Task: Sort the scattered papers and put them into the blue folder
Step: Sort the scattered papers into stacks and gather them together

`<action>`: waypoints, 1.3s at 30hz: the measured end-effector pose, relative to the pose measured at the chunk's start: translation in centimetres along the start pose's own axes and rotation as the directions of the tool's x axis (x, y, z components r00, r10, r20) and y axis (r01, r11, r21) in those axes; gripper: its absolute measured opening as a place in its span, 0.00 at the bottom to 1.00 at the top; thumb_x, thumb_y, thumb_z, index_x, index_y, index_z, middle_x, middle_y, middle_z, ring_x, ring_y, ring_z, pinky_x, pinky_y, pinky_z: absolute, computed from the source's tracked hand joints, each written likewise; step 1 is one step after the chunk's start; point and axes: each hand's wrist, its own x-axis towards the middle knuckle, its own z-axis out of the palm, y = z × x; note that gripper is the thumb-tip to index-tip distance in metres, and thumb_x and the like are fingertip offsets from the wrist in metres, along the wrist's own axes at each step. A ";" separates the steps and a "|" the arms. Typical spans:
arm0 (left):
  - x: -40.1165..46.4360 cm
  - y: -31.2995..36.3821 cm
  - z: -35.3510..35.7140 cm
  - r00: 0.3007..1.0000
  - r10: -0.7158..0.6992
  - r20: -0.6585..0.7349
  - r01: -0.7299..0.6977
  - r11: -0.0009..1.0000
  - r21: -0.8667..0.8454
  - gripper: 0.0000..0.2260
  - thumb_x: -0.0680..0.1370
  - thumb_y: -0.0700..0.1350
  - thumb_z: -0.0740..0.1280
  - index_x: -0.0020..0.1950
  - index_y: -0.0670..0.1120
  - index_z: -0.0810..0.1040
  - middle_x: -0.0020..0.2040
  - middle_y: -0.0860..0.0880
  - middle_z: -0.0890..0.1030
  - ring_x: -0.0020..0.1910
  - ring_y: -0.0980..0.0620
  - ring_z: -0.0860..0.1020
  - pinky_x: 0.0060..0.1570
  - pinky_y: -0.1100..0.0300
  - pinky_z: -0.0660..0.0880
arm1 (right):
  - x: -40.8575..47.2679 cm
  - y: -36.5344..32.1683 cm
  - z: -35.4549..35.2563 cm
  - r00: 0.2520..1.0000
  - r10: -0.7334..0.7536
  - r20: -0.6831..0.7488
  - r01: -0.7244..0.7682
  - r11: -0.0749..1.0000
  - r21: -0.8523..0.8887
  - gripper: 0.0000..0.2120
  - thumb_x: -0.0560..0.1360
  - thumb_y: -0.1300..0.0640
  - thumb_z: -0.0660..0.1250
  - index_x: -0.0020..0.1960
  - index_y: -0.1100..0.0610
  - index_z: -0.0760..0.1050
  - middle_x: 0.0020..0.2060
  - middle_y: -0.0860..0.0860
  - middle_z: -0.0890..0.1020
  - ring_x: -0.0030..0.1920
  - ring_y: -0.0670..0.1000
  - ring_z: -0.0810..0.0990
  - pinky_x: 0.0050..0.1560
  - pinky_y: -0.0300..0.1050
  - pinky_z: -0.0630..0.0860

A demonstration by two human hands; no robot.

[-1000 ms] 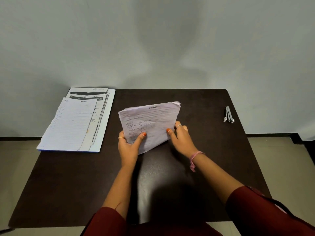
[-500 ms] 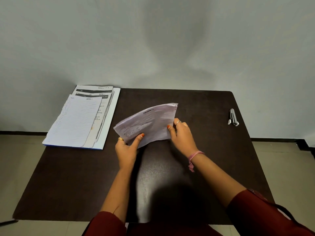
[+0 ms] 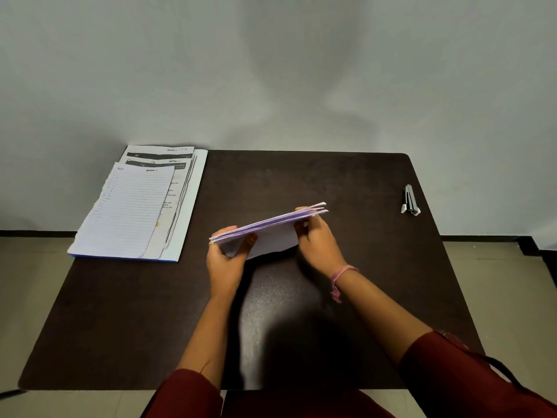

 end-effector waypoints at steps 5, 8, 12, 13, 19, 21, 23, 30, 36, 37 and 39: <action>0.6 -0.4 -0.5 0.999 0.001 0.048 -0.004 0.998 0.062 0.22 0.68 0.48 0.77 0.58 0.45 0.76 0.51 0.50 0.82 0.50 0.57 0.80 0.54 0.61 0.75 | -0.2 -0.3 0.4 1.000 -0.010 0.019 0.010 0.999 0.035 0.14 0.78 0.66 0.58 0.62 0.60 0.71 0.57 0.55 0.77 0.57 0.49 0.74 0.57 0.39 0.70; 1.0 -0.8 -0.4 0.999 -0.010 0.039 0.007 0.996 0.087 0.14 0.74 0.33 0.70 0.57 0.41 0.73 0.45 0.51 0.80 0.40 0.65 0.79 0.46 0.68 0.75 | -0.5 -0.4 0.4 0.999 0.008 -0.031 -0.003 0.988 0.156 0.16 0.75 0.70 0.61 0.62 0.62 0.71 0.53 0.53 0.76 0.56 0.50 0.75 0.58 0.41 0.72; 1.2 -0.5 -0.2 0.997 -0.077 0.009 0.076 0.996 0.044 0.10 0.78 0.32 0.61 0.57 0.41 0.72 0.42 0.49 0.80 0.33 0.64 0.80 0.35 0.73 0.74 | -1.5 -0.7 -0.3 0.883 0.328 0.336 -0.385 0.915 0.119 0.21 0.78 0.68 0.59 0.70 0.67 0.62 0.68 0.60 0.69 0.69 0.59 0.67 0.67 0.41 0.62; 1.2 -0.3 -0.2 0.994 -0.112 0.018 0.111 0.993 0.029 0.09 0.79 0.32 0.60 0.56 0.42 0.73 0.42 0.49 0.80 0.33 0.61 0.80 0.35 0.71 0.75 | -2.0 -0.2 -0.6 0.774 0.454 0.442 -0.471 0.879 -0.078 0.22 0.79 0.66 0.58 0.73 0.66 0.59 0.69 0.59 0.67 0.71 0.58 0.64 0.68 0.41 0.60; 0.9 -0.4 -0.3 0.997 -0.056 0.051 0.048 0.990 0.135 0.08 0.69 0.39 0.65 0.43 0.51 0.77 0.46 0.47 0.81 0.44 0.48 0.78 0.45 0.52 0.75 | -1.5 1.4 -0.6 0.716 0.631 0.298 -0.636 0.766 -0.092 0.03 0.79 0.64 0.61 0.47 0.63 0.71 0.38 0.52 0.71 0.36 0.49 0.70 0.46 0.37 0.73; 1.0 -0.5 -0.5 0.998 -0.026 0.051 0.017 0.985 0.174 0.08 0.70 0.36 0.65 0.40 0.50 0.76 0.42 0.49 0.80 0.41 0.49 0.77 0.40 0.55 0.73 | -0.4 1.0 -0.2 0.890 0.409 0.201 -0.428 0.902 0.057 0.08 0.77 0.65 0.64 0.40 0.57 0.68 0.35 0.47 0.70 0.35 0.42 0.68 0.39 0.33 0.68; 1.1 -0.3 -0.6 0.998 0.020 0.062 -0.033 0.977 0.209 0.06 0.69 0.38 0.66 0.39 0.50 0.75 0.39 0.51 0.78 0.38 0.51 0.74 0.38 0.57 0.71 | 0.2 0.9 -0.3 0.950 0.272 0.150 -0.283 0.958 0.053 0.12 0.76 0.66 0.65 0.37 0.53 0.69 0.34 0.45 0.72 0.35 0.40 0.69 0.38 0.34 0.69; 1.7 0.0 -0.2 0.997 0.041 0.071 -0.058 0.966 0.251 0.16 0.72 0.30 0.65 0.41 0.53 0.76 0.42 0.54 0.80 0.43 0.54 0.78 0.46 0.55 0.74 | 1.3 1.3 -0.9 0.995 0.068 0.071 -0.063 0.995 -0.075 0.13 0.74 0.66 0.62 0.54 0.56 0.79 0.53 0.54 0.82 0.56 0.56 0.78 0.56 0.59 0.73; 1.9 -1.1 -0.5 0.982 -0.170 0.083 0.158 0.978 0.137 0.09 0.71 0.46 0.75 0.49 0.49 0.79 0.48 0.48 0.84 0.49 0.47 0.83 0.52 0.45 0.79 | 1.0 1.9 -0.3 0.968 0.223 0.113 -0.236 0.964 0.123 0.09 0.78 0.55 0.64 0.50 0.60 0.76 0.43 0.55 0.82 0.45 0.53 0.81 0.47 0.50 0.77; 1.8 -1.1 -0.4 0.977 -0.193 0.095 0.181 0.976 0.122 0.10 0.71 0.48 0.75 0.49 0.49 0.79 0.48 0.47 0.85 0.48 0.46 0.83 0.51 0.45 0.79 | 0.8 2.1 -0.1 0.961 0.244 0.129 -0.262 0.953 0.154 0.09 0.78 0.54 0.64 0.49 0.60 0.77 0.41 0.53 0.82 0.43 0.51 0.80 0.47 0.49 0.77; 1.5 -1.2 -0.2 0.966 -0.235 0.105 0.223 0.968 0.111 0.10 0.72 0.48 0.74 0.51 0.48 0.79 0.49 0.48 0.85 0.48 0.47 0.83 0.51 0.47 0.80 | 0.4 2.8 0.2 0.954 0.269 0.130 -0.289 0.941 0.176 0.12 0.78 0.53 0.65 0.47 0.63 0.77 0.36 0.53 0.80 0.37 0.51 0.78 0.46 0.52 0.78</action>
